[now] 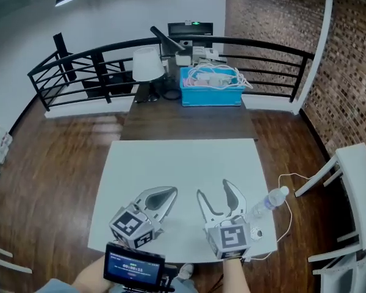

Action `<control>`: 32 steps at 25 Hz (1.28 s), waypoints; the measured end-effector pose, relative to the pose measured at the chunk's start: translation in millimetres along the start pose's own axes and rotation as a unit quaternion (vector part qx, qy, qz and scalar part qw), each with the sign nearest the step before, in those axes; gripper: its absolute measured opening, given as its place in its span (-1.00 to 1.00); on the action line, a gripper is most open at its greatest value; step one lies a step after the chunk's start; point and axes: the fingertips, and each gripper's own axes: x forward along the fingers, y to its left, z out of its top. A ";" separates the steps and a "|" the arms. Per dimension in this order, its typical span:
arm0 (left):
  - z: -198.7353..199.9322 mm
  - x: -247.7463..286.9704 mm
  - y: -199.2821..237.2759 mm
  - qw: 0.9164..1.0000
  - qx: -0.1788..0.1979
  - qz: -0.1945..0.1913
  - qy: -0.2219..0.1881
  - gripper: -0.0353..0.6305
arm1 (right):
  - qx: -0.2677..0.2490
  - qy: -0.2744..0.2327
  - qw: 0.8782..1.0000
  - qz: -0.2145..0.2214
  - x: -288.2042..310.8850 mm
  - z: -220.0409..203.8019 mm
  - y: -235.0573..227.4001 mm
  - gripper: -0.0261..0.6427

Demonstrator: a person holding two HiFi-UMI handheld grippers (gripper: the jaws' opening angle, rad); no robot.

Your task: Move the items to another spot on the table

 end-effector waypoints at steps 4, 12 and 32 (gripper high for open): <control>12.9 -41.5 35.9 0.999 -0.015 0.040 0.008 -0.88 | -0.003 -0.018 0.999 0.045 38.7 5.9 47.9 -0.28; 27.0 -118.4 87.2 0.995 0.000 0.100 -0.003 -0.88 | 0.022 -0.015 0.989 0.143 77.4 24.2 145.8 -0.71; 23.2 -157.0 114.9 0.994 0.019 0.107 0.002 -0.88 | 0.007 -0.020 0.989 0.147 84.7 27.5 207.8 -0.92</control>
